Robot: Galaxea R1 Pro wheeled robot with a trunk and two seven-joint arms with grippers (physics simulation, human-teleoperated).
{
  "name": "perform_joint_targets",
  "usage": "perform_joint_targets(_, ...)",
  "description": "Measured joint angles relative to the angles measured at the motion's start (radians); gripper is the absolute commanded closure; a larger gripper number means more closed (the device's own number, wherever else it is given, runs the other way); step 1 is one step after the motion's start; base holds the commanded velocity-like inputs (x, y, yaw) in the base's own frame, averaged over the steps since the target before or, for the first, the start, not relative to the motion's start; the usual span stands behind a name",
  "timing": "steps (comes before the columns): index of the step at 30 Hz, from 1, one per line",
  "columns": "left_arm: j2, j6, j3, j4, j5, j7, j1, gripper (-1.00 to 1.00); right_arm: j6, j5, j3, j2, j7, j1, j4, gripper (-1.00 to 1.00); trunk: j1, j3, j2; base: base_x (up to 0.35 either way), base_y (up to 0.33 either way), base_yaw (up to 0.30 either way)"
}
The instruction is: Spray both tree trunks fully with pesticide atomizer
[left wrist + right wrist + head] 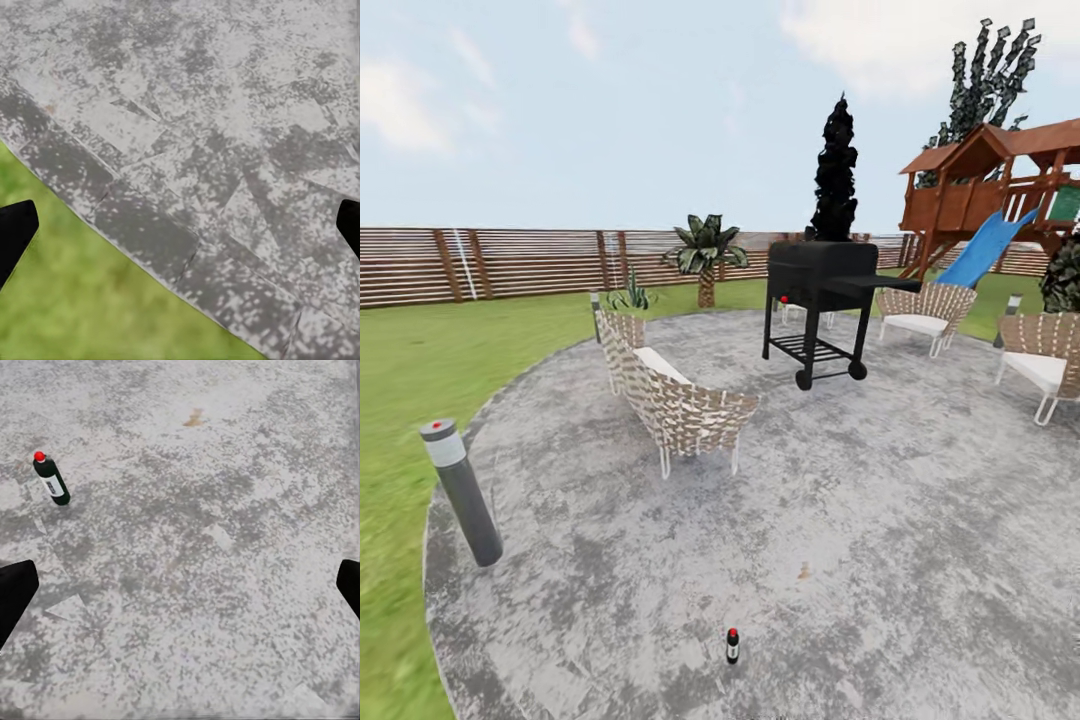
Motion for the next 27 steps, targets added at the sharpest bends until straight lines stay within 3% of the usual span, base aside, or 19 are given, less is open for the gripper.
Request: perform_joint_targets(27,0.0,0.0,0.0,0.0,0.0,0.0,0.0,-1.0,0.0,0.0,0.0,0.0,0.0,0.0,0.0,-1.0,0.0,0.0,0.0,0.0,0.304,-0.291)
